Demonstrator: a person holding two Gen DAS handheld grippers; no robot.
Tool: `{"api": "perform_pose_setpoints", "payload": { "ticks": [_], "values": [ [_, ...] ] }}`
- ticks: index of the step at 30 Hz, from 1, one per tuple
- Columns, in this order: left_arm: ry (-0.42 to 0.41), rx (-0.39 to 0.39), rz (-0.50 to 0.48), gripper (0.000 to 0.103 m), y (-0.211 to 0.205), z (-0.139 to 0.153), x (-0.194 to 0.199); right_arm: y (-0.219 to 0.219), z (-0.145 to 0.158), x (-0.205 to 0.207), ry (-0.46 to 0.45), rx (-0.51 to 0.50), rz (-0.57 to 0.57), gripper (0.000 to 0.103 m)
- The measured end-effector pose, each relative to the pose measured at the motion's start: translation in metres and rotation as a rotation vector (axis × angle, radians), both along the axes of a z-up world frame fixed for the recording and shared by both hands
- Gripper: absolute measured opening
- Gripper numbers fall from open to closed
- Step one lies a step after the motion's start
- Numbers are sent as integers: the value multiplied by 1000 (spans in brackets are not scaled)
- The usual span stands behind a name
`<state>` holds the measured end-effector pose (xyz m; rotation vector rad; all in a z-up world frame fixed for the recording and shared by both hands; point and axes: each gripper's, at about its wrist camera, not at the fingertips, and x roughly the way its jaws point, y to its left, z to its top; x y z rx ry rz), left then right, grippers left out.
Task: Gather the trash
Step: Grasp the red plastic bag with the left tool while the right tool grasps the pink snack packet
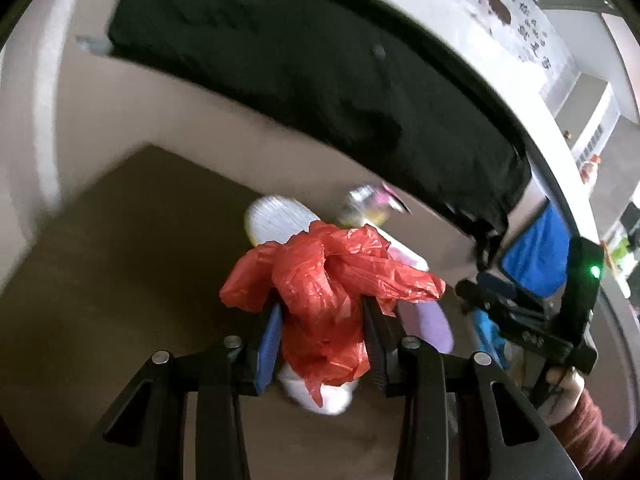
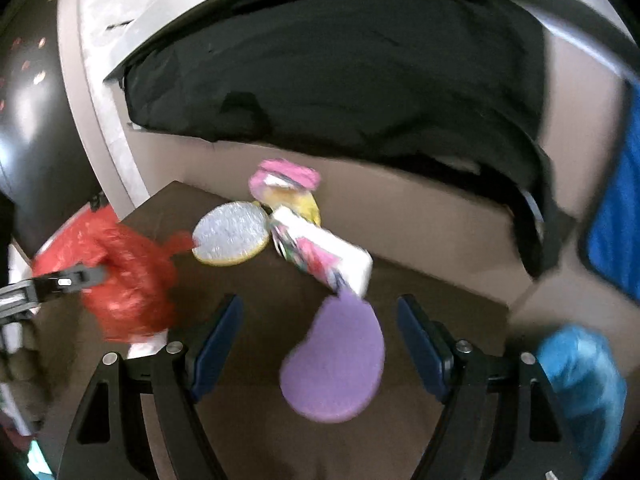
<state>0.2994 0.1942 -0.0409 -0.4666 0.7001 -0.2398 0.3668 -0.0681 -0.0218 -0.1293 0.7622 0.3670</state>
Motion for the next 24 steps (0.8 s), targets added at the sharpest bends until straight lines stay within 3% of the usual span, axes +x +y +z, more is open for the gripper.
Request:
{"api": "perform_pose_setpoints", "payload": {
  "ticks": [6, 10, 16, 20, 24],
  "values": [
    [-68, 36, 57, 39, 23, 9, -15, 47, 4, 34, -87, -34, -45, 76],
    [-65, 50, 72, 39, 27, 3, -18, 62, -1, 63, -64, 48, -82, 76],
    [-38, 16, 89, 39, 33, -8, -15, 81, -13, 104, -23, 61, -146, 76],
    [-31, 9, 92, 39, 34, -11, -19, 79, -22, 117, 59, 71, -130, 43],
    [-23, -7, 90, 39, 34, -10, -17, 58, -14, 100, 78, 111, -99, 41]
  ]
}}
